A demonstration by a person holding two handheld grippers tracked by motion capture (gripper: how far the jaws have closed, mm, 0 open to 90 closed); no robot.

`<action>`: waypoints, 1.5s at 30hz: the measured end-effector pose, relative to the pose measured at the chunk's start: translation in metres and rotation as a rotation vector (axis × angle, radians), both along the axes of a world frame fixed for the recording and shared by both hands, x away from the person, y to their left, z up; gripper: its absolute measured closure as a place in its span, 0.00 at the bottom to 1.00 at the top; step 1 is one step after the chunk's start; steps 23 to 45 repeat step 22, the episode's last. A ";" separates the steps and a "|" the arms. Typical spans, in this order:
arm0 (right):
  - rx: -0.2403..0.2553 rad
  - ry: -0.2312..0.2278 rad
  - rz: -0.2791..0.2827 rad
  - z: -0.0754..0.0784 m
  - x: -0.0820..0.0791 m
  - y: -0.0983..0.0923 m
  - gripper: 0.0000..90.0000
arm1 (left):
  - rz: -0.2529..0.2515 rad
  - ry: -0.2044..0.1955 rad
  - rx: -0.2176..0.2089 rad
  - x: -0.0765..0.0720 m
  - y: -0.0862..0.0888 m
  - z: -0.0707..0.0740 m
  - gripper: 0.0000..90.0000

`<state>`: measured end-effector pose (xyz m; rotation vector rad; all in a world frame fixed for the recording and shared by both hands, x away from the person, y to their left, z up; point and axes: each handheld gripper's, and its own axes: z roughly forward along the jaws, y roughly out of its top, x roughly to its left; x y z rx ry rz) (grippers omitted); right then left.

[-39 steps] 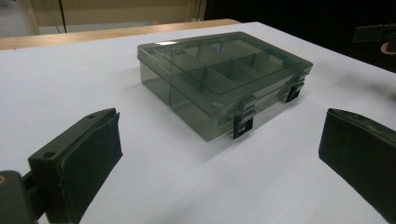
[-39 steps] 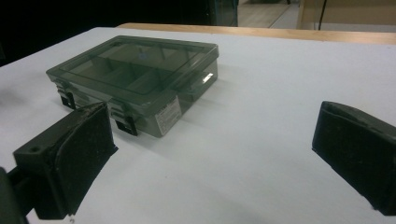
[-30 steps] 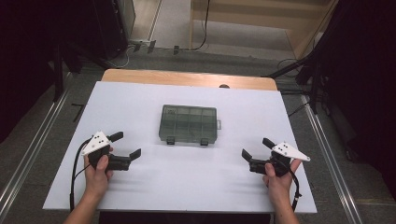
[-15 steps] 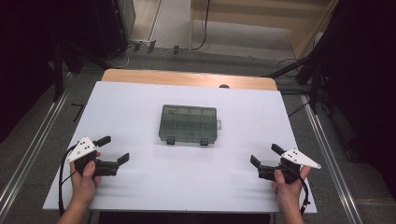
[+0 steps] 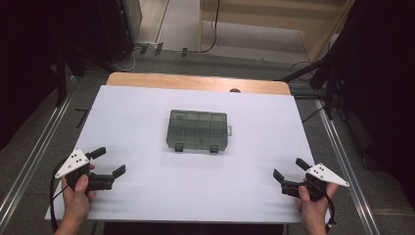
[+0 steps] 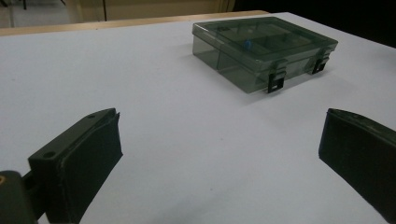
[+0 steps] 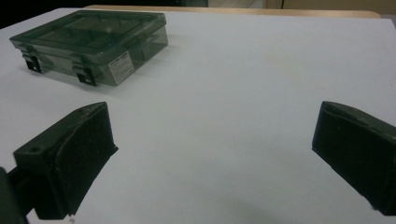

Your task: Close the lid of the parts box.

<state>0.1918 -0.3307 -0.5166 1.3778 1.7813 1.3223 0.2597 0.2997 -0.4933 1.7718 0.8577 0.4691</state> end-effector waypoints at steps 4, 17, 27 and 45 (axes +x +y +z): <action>-0.009 -0.006 -0.012 0.000 -0.006 -0.006 0.00 | 0.008 0.002 -0.005 -0.003 0.006 -0.001 0.00; 0.003 0.003 -0.030 -0.004 -0.006 -0.012 0.00 | 0.002 0.013 -0.007 0.000 0.004 -0.005 0.00; -0.006 0.005 -0.030 -0.005 -0.006 -0.011 0.00 | 0.006 0.018 -0.001 0.000 0.003 -0.005 0.00; -0.006 0.005 -0.030 -0.005 -0.006 -0.011 0.00 | 0.006 0.018 -0.001 0.000 0.003 -0.005 0.00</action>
